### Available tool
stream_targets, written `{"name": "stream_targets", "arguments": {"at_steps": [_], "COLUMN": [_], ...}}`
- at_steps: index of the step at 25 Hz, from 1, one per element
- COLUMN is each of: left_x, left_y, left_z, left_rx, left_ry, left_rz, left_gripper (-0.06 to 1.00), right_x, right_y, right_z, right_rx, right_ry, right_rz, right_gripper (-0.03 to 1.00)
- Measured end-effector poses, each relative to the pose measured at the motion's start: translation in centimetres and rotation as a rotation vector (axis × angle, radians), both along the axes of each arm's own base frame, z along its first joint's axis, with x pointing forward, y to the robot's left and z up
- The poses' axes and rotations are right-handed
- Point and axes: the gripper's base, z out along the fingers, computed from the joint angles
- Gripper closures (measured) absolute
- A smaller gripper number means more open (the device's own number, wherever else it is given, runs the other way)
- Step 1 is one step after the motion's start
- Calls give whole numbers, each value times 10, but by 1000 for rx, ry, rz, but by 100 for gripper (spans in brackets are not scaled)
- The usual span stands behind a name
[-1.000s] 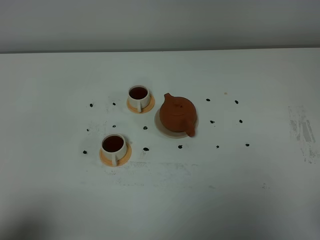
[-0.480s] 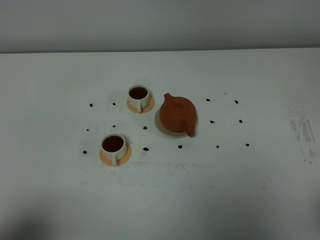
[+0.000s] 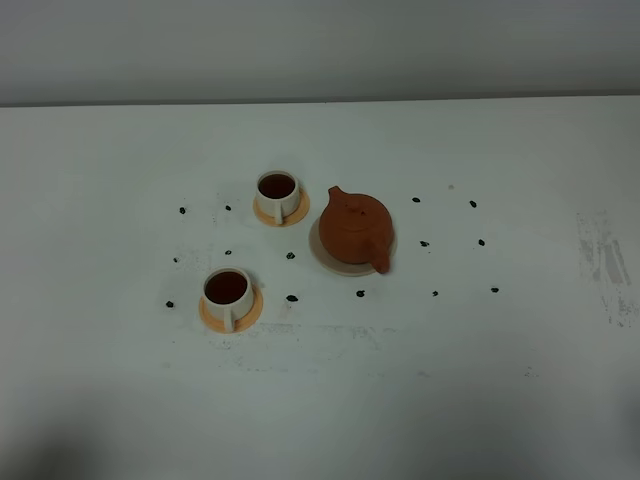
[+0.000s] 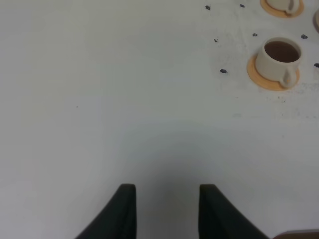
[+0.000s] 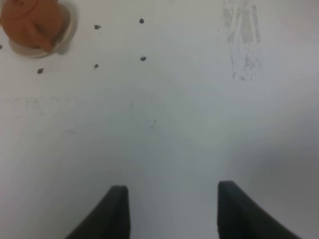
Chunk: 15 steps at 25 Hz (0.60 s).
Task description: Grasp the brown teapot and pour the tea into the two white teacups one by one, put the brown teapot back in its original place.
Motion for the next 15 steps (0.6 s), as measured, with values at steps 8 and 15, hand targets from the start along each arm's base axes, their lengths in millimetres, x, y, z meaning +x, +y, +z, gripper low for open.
{"name": "stream_targets", "arguments": {"at_steps": [8, 15], "left_x": [0, 0], "left_y": [0, 0], "left_z": [0, 0], "left_rx": [0, 0], "left_ry": [0, 0], "left_rz": [0, 0], "left_gripper": [65, 65], "right_x": [-31, -41], "right_y": [3, 5], "right_z": [2, 2], "right_rx": [-16, -9], "right_ry": [-194, -266], "right_rz": [2, 8], "right_gripper": [57, 57]}}
